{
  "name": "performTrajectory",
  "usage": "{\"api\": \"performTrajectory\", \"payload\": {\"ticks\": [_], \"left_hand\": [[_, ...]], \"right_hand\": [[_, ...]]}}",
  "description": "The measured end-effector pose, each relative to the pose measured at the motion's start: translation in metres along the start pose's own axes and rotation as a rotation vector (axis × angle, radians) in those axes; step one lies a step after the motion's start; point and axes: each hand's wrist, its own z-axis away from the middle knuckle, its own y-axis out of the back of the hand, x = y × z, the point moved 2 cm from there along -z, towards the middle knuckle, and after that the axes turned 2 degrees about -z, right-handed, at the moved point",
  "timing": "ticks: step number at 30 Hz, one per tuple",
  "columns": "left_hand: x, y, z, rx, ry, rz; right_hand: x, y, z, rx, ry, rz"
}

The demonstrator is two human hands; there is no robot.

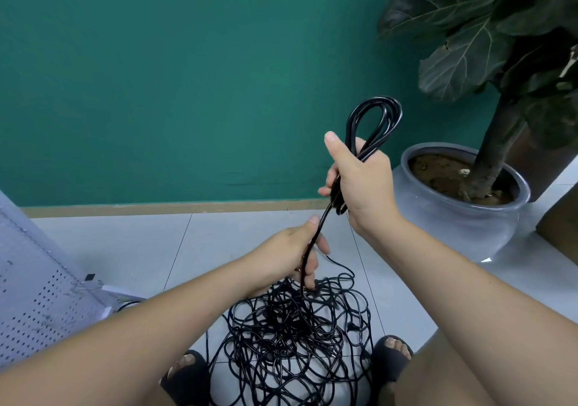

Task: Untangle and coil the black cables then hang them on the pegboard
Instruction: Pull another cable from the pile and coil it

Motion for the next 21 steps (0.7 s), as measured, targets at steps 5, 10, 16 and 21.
{"api": "performTrajectory", "payload": {"ticks": [5, 10, 16, 21], "left_hand": [[0.007, -0.022, 0.009, 0.078, -0.050, -0.044], [0.024, -0.027, 0.033, 0.107, -0.169, -0.552], [0.051, 0.011, 0.048, 0.305, -0.395, -0.643], [0.068, 0.043, 0.059, 0.424, -0.519, -0.376]], "right_hand": [[-0.003, 0.005, -0.002, 0.093, 0.111, 0.127], [0.002, 0.011, -0.012, 0.066, 0.218, 0.418], [0.018, 0.014, -0.017, -0.167, 0.127, 0.778], [0.027, 0.005, 0.006, -0.501, -0.075, 0.723]]}}
